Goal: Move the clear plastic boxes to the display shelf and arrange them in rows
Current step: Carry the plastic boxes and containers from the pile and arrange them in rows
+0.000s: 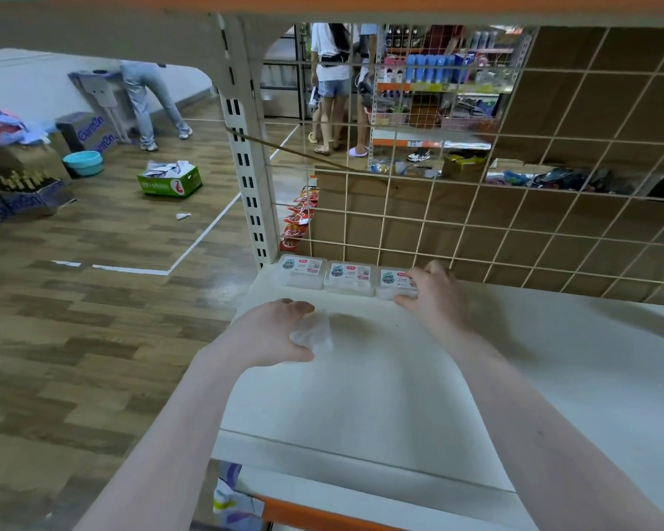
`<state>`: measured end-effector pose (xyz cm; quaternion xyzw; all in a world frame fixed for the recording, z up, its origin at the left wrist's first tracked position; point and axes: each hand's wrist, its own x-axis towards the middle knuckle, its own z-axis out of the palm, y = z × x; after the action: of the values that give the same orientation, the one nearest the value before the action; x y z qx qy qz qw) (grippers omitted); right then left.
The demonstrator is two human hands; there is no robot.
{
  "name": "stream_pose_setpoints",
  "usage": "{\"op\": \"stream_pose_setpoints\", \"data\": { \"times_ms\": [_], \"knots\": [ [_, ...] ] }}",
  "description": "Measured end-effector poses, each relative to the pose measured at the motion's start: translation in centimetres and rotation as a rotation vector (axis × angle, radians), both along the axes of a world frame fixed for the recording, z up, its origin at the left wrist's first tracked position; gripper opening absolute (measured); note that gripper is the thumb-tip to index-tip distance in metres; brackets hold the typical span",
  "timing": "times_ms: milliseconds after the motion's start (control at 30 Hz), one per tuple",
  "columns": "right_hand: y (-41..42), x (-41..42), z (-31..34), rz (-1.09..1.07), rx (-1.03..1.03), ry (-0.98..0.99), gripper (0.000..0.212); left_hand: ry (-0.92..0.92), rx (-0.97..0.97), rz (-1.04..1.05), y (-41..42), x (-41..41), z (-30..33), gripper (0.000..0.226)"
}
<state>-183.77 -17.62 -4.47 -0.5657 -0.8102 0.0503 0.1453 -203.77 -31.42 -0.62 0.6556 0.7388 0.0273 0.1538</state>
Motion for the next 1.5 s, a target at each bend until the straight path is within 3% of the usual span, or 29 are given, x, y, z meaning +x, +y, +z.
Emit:
{"op": "stream_pose_setpoints", "data": {
  "times_ms": [333,667,1100,1233,1500],
  "knots": [
    [-1.4,1.2,-0.4,-0.048,0.018,0.056,0.042,0.019,-0.013,-0.072,-0.4,0.3,0.5,0.054],
    [-3.8,10.1,-1.1,-0.156,-0.129,0.006,0.042,0.069,-0.032,-0.209,0.3,5.6,1.0,0.051],
    [-2.1,20.6,-1.9,-0.194,-0.037,-0.032,0.034,-0.006,-0.037,-0.282,4.0,16.4,0.4,0.056],
    [-1.4,21.8,-2.4,-0.146,-0.034,-0.025,0.033,-0.052,-0.02,-0.276,4.5,18.4,-0.4,0.067],
    [-0.9,22.2,-3.6,-0.138,0.059,0.065,0.027,-0.01,0.007,-0.265,4.8,19.5,-1.3,0.066]
  ]
}}
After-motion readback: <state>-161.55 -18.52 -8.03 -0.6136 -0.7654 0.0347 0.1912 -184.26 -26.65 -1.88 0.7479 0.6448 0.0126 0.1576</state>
